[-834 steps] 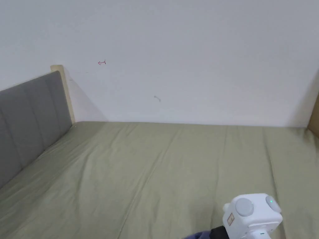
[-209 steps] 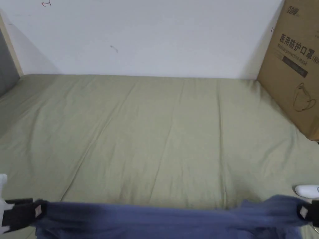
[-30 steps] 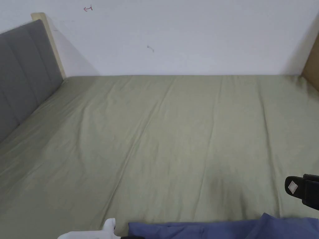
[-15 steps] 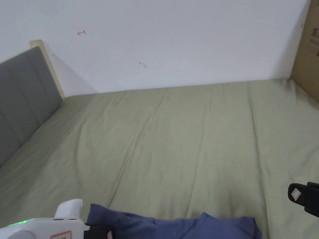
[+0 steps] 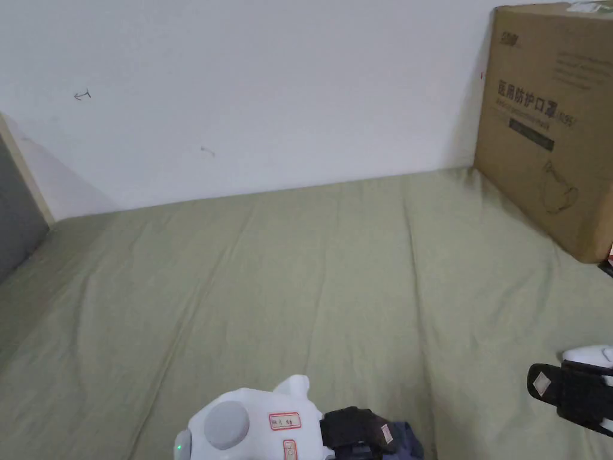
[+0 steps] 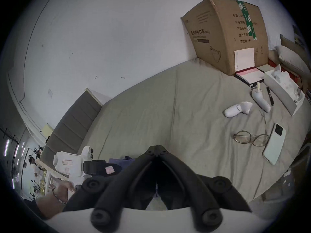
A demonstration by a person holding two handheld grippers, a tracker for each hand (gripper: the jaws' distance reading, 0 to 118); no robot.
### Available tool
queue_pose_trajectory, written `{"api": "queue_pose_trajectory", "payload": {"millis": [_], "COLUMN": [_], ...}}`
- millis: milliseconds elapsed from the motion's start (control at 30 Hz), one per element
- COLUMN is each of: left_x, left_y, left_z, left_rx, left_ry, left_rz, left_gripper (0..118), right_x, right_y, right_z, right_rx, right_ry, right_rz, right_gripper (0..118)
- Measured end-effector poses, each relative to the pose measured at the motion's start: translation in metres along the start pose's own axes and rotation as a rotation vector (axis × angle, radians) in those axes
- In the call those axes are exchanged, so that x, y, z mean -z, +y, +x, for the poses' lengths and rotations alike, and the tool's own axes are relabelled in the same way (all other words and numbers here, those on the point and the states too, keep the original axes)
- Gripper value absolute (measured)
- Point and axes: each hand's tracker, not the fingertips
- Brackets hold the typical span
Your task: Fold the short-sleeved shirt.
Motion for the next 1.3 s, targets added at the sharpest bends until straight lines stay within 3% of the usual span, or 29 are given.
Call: {"api": "queue_pose_trajectory", "payload": {"millis": [167, 333, 367, 400, 433, 633, 933, 1100, 1200, 1300], "left_x": [-0.049, -0.082, -0.079, -0.075, -0.066, 0.002, 0.092, 0.044, -0.022, -0.101], "left_y": [-0.002, -0.011, -0.012, -0.014, -0.017, -0.032, -0.04, -0.037, -0.03, -0.027], "left_z": [-0.008, -0.011, -0.009, -0.007, -0.004, 0.016, 0.001, 0.004, 0.026, 0.053], "left_rx": [0.038, 0.153, 0.182, 0.199, 0.228, 0.325, 0.306, 0.188, 0.282, 0.41], "left_ry": [0.021, 0.108, 0.125, 0.159, 0.178, 0.188, 0.218, 0.09, 0.083, 0.142], "left_rz": [0.116, 0.139, 0.114, 0.085, 0.054, -0.061, -0.155, -0.04, 0.17, 0.456], "left_gripper": [109, 85, 57, 18, 8, 8, 8, 8, 8, 8], "right_x": [0.001, 0.008, 0.01, 0.011, 0.012, 0.012, 0.01, 0.008, -0.003, -0.017], "right_y": [-0.002, -0.004, -0.004, -0.005, -0.005, -0.007, -0.008, -0.015, -0.012, 0.0], "right_z": [0.001, 0.001, 0.002, 0.001, 0.001, 0.001, 0.012, 0.004, -0.013, -0.042], "right_rx": [0.003, 0.007, 0.004, 0.002, 0.002, -0.002, 0.013, 0.02, -0.014, -0.131], "right_ry": [-0.017, -0.018, -0.021, -0.024, -0.025, -0.02, -0.056, -0.041, -0.014, 0.006], "right_rz": [0.003, -0.008, -0.01, -0.012, -0.015, -0.037, -0.047, -0.055, 0.034, 0.139], "right_gripper": [0, 0, 0, 0, 0, 0, 0, 0, 0, 0]}}
